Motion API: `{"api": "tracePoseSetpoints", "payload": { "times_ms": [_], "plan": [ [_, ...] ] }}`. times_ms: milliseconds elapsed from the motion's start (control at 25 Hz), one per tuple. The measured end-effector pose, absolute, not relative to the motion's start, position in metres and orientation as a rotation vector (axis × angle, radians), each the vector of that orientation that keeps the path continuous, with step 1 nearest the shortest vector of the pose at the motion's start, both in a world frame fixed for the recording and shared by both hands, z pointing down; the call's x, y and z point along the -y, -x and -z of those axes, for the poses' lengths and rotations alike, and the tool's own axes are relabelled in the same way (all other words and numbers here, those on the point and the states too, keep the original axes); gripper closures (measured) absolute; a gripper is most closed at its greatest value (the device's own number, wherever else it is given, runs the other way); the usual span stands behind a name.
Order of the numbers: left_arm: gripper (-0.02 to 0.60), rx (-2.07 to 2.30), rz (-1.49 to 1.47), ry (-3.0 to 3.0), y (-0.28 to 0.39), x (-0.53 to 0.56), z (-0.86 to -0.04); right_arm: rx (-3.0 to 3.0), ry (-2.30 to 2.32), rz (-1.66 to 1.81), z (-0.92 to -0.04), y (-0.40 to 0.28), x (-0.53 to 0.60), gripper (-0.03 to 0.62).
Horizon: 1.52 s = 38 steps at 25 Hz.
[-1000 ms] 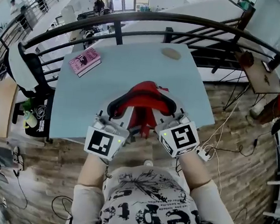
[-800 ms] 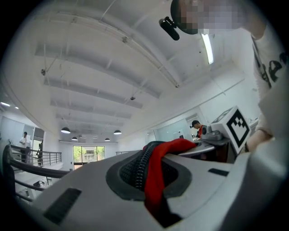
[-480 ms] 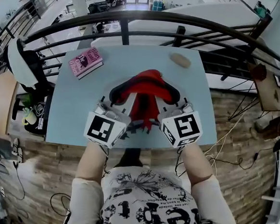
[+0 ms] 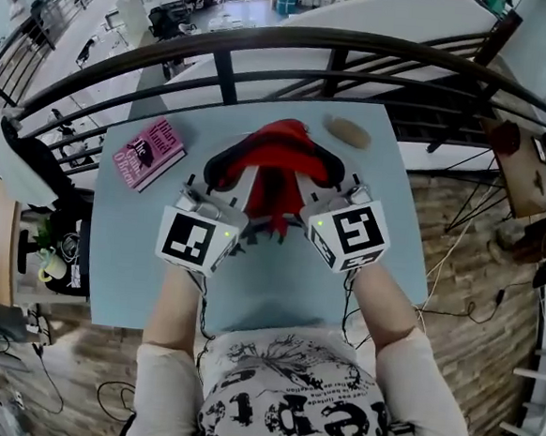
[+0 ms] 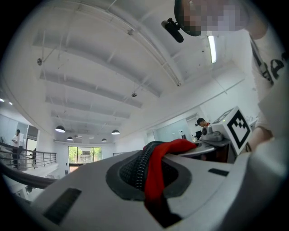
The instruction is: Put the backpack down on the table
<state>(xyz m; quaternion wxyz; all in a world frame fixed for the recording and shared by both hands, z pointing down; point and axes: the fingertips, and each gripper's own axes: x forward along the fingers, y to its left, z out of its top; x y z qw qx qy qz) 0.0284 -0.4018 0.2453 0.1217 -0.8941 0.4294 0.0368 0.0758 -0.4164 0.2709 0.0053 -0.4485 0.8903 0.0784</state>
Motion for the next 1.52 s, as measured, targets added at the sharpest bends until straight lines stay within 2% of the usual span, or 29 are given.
{"api": "tracePoseSetpoints", "payload": {
  "times_ms": [360,680,1240,1520],
  "plan": [
    [0.555,-1.244,-0.128,2.619,0.000,0.510,-0.253,-2.805,1.410,-0.301,-0.280,-0.047,0.525,0.559],
    [0.555,-1.248,-0.088,2.623,0.016,0.560,-0.283,-2.844,1.414,-0.301,-0.308,-0.031,0.578,0.557],
    [0.551,-1.124,0.038,2.857,0.016,0.526,-0.377,-3.068,1.373,-0.234,-0.387,-0.026,0.546,0.540],
    [0.530,-1.242,-0.001,2.841,0.012,0.491,-0.407,-3.106,1.380,-0.133,-0.418,-0.037,0.512,0.514]
  ]
}}
